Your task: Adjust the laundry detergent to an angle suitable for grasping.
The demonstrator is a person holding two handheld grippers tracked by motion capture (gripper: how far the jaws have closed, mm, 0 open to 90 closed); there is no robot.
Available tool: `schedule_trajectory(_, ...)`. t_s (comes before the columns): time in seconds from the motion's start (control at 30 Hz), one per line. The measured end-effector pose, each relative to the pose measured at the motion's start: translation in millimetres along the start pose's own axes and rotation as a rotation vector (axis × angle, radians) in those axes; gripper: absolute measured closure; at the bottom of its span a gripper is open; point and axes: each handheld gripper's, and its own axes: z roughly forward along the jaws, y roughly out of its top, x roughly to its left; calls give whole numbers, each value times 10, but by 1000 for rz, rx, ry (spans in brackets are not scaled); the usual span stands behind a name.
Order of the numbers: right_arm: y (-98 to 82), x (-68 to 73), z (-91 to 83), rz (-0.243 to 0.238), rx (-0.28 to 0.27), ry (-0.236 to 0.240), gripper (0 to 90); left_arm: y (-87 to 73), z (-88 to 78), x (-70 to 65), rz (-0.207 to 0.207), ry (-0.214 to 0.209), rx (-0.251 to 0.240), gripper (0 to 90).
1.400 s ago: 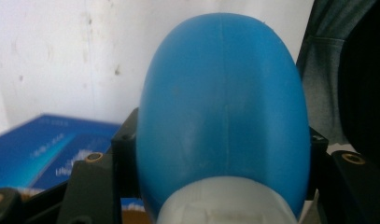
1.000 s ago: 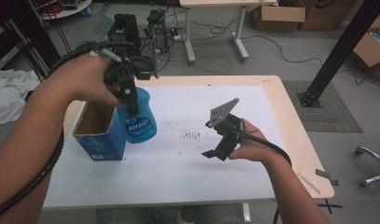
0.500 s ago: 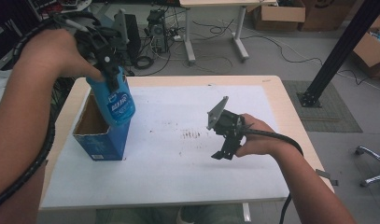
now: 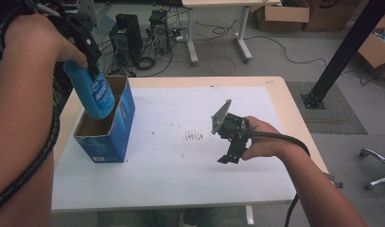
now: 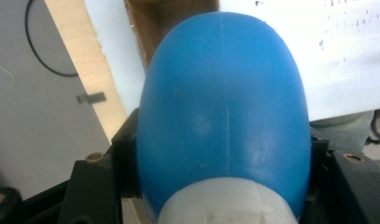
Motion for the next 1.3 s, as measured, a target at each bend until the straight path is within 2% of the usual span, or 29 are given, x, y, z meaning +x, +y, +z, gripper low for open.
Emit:
schedule_trajectory(0.17,-17,-2,8,0,3,1,0,13,31,58,-67,-2,8,385)
schedule_trajectory(0.27,-34,-5,16,2,3,3,0,17,67,88,-77,11,13,386)
schedule_trajectory(0.47,-52,-6,32,4,2,5,0,23,204,174,-97,3,2,385)
schedule_trajectory(0.67,-34,-6,38,4,-4,8,0,49,424,225,-85,20,7,385)
schedule_trajectory(0.9,-47,4,44,6,7,11,0,85,695,271,-83,14,18,385)
schedule_trajectory(0.97,-51,8,40,7,8,10,0,99,782,265,-87,10,24,385)
schedule_trajectory(1.17,-63,18,38,9,12,10,0,131,1000,246,-60,2,30,385)
schedule_trajectory(1.3,-66,21,36,10,11,11,0,145,1116,220,-58,6,20,385)
